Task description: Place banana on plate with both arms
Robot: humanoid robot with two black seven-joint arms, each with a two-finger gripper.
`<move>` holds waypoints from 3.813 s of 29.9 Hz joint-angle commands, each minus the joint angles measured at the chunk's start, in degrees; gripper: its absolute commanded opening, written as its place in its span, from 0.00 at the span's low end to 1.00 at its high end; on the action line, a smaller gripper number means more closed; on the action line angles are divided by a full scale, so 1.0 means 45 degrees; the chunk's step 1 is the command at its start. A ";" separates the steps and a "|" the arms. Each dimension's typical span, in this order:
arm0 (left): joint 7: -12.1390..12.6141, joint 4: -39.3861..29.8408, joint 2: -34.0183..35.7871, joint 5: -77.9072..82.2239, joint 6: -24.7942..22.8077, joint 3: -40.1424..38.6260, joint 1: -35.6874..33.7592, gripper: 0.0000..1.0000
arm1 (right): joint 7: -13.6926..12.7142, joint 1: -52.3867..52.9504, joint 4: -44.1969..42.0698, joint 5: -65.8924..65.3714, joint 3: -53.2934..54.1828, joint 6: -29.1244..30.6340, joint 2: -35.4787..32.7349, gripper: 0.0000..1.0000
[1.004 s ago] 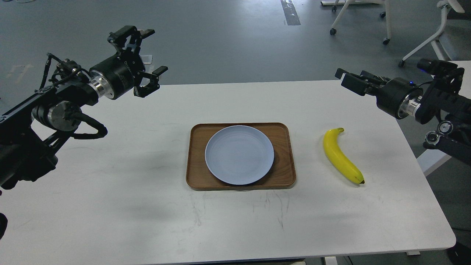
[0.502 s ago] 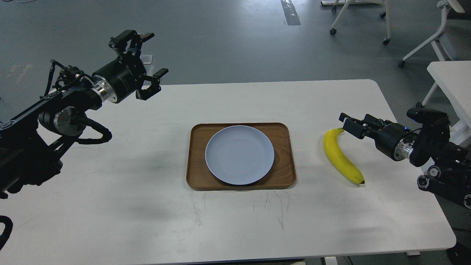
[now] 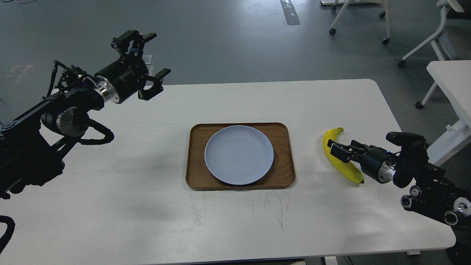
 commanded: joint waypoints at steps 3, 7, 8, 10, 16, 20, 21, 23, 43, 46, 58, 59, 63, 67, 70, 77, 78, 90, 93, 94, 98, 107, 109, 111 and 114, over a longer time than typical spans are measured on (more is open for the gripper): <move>-0.0062 -0.0035 0.0089 0.0057 -0.0019 0.0005 0.0075 0.98 | -0.0004 0.0060 -0.0270 -0.0031 -0.0231 0.0014 0.0299 0.86; -0.0062 -0.0094 0.0089 0.0076 -0.0019 0.0025 0.0094 0.98 | -0.0004 0.0178 -0.0309 -0.0031 -0.0681 0.0014 0.0319 0.86; -0.0062 -0.0094 0.0089 0.0096 -0.0019 0.0025 0.0094 0.98 | -0.0023 0.0216 -0.0386 -0.0050 -0.0797 0.0014 0.0357 0.83; -0.0062 -0.0094 0.0089 0.0096 -0.0019 0.0025 0.0094 0.98 | -0.0023 0.0197 -0.0582 -0.0148 -0.0935 -0.0006 0.0611 0.80; -0.0062 -0.0094 0.0088 0.0135 -0.0019 0.0025 0.0211 0.98 | -0.0023 0.0217 -0.0856 -0.0673 -0.1092 -0.0142 0.0963 0.40; -0.0198 -0.0094 0.0147 0.0135 0.0000 0.0025 0.0212 0.98 | -0.0004 0.0236 -0.0895 -0.1007 -0.1092 -0.0649 0.1061 0.16; -0.0237 -0.0094 0.0147 0.0135 0.0000 0.0025 0.0212 0.98 | 0.0016 0.0256 -0.0895 -0.1007 -0.1092 -0.0708 0.1080 0.15; -0.0296 -0.0094 0.0167 0.0154 0.0000 0.0044 0.0231 0.98 | 0.0074 0.0372 -0.0895 -0.1027 -0.1092 -0.0826 0.1081 0.08; -0.0277 -0.0113 0.0167 0.0154 0.0020 0.0025 0.0309 0.98 | 0.1946 0.3281 -0.0738 -0.0987 -0.1596 -0.1412 0.1954 0.04; -0.0296 -0.0113 0.0225 0.0154 0.0020 0.0006 0.0309 0.98 | 0.2437 0.4062 -0.0836 -0.0988 -0.2905 -0.1412 0.2758 0.04; -0.0316 -0.0113 0.0460 0.0135 0.0039 -0.0034 0.0309 0.98 | 0.2477 0.4494 -0.2105 -0.0832 -0.5095 -0.1412 0.5416 0.04; -0.0316 -0.0113 0.0479 0.0135 0.0039 -0.0053 0.0309 0.98 | 0.2477 0.4475 -0.2125 -0.0812 -0.5231 -0.1412 0.5590 0.05; -0.0316 -0.0113 0.0616 0.0135 0.0020 -0.0034 0.0309 0.98 | 0.2477 0.4358 -0.2378 -0.0793 -0.5369 -0.1412 0.6001 0.06; -0.0316 -0.0113 0.0636 0.0116 0.0020 -0.0034 0.0309 0.98 | 0.2477 0.4221 -0.2496 -0.0773 -0.5350 -0.1412 0.6217 0.09; -0.0316 -0.0113 0.0771 0.0115 0.0020 -0.0034 0.0329 0.98 | 0.2457 0.4221 -0.2652 -0.0753 -0.5330 -0.1431 0.6334 0.15; -0.0316 -0.0113 0.0831 0.0115 0.0000 -0.0034 0.0348 0.98 | 0.2360 0.4221 -0.2926 0.0515 -0.5310 -0.1451 0.6763 0.50; -0.0316 -0.0113 0.0831 0.0115 0.0000 -0.0034 0.0348 0.98 | 0.2340 0.4221 -0.2945 0.0555 -0.5291 -0.1451 0.6803 0.50; -0.0667 -0.0113 0.0831 0.0116 0.0000 -0.0034 0.0348 0.98 | 0.2047 0.4259 -0.3160 0.1120 -0.4999 -0.1471 0.7018 0.75; -0.0667 -0.0113 0.0811 0.0116 0.0000 -0.0014 0.0348 0.98 | 0.2047 0.4396 -0.3082 0.1706 -0.4531 -0.1529 0.6959 0.80; -0.0667 -0.0132 0.0792 0.0115 0.0020 -0.0014 0.0348 0.98 | 0.2047 0.4454 -0.3044 0.2152 -0.4026 -0.1549 0.6863 0.85; -0.0667 -0.0094 0.0694 0.0154 0.0001 0.0103 0.0329 0.98 | 0.1989 0.4631 -0.2732 0.4204 -0.2032 -0.1432 0.6121 0.92; -0.0687 0.0063 0.0089 -0.0002 -0.0117 0.0006 0.0680 0.98 | 0.1950 0.3870 -0.0387 1.1468 0.2089 0.1456 0.3483 0.96; -0.0687 0.0063 -0.0203 -0.0060 -0.0039 -0.0014 0.0816 0.98 | 0.1911 0.3383 -0.0503 1.3455 0.3355 0.2275 0.3385 0.97; -0.0687 0.0063 -0.0379 -0.0060 -0.0019 -0.0034 0.0953 0.98 | 0.1678 0.3032 -0.0524 1.4572 0.4079 0.2745 0.3405 0.98; -0.0687 0.0063 -0.0516 -0.0080 0.0000 -0.0169 0.1167 0.98 | 0.1054 0.2602 -0.0290 1.5085 0.4668 0.2885 0.3443 0.98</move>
